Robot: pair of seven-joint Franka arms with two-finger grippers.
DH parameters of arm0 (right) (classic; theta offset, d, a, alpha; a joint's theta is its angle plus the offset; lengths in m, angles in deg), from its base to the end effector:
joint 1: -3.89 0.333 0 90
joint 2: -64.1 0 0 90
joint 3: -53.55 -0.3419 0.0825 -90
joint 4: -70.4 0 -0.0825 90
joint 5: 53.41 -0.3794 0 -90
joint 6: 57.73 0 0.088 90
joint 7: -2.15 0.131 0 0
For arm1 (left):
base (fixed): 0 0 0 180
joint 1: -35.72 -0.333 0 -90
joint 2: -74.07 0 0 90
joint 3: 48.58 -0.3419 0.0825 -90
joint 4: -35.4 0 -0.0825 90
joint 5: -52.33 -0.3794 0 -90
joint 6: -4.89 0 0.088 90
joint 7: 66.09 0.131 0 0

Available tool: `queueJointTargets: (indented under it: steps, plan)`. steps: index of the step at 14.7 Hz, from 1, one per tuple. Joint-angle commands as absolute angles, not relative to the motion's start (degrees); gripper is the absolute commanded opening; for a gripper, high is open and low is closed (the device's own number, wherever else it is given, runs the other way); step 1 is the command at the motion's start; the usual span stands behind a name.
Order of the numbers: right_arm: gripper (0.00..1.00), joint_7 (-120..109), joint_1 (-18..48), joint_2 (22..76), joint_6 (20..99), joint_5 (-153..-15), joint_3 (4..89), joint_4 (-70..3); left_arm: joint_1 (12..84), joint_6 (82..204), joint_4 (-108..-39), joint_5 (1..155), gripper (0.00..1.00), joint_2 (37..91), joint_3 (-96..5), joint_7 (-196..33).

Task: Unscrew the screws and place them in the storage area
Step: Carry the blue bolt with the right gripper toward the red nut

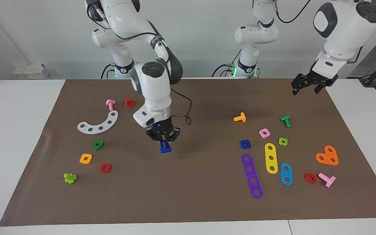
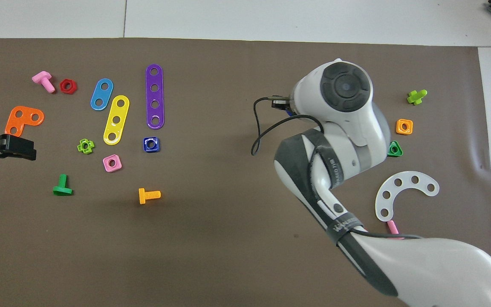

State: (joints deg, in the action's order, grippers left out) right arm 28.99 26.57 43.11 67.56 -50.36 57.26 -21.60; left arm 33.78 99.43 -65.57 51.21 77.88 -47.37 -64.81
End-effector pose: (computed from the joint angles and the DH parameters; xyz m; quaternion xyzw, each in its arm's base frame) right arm 0.6563 0.2282 0.4418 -0.9923 0.0519 -0.1123 0.0100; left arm 0.5282 0.0088 0.5793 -0.9997 0.0058 0.0230 0.0100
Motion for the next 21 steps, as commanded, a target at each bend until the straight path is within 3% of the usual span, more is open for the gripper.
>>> queueJointTargets:
  steps: [1, 5, 9, 15, 17, 21]
  plan:
    - [0.0, 19.4, 19.7, 47.7, 69.2, -50.6, 56.2, -30.6, 33.5, 100.0, -67.6, 51.1, 1.0, 79.7, -47.3, -64.5]
    - [0.0, 12.4, 14.4, 50.5, 72.2, -51.0, 56.1, -38.6, 33.5, 100.0, -67.6, 51.1, 1.0, 79.7, -47.3, -64.5]
    - [0.0, 7.5, 10.6, 53.2, 83.7, -51.0, 56.0, -50.6, 33.5, 100.0, -67.6, 51.1, 1.0, 79.7, -47.3, -64.5]
    - [0.02, 7.3, 9.5, 52.8, 84.2, -51.0, 56.1, -52.4, 33.5, 100.0, -67.6, 51.1, 1.0, 79.7, -47.3, -64.5]
    - [0.99, 7.7, 9.4, 52.5, 84.2, -51.0, 56.1, -52.4, 33.5, 100.0, -67.6, 51.1, 1.0, 79.7, -47.3, -64.5]
    - [1.0, 10.4, 10.3, 52.8, 82.8, -51.0, 56.1, -49.2, 33.5, 100.1, -67.6, 51.1, 1.0, 79.7, -47.3, -64.5]
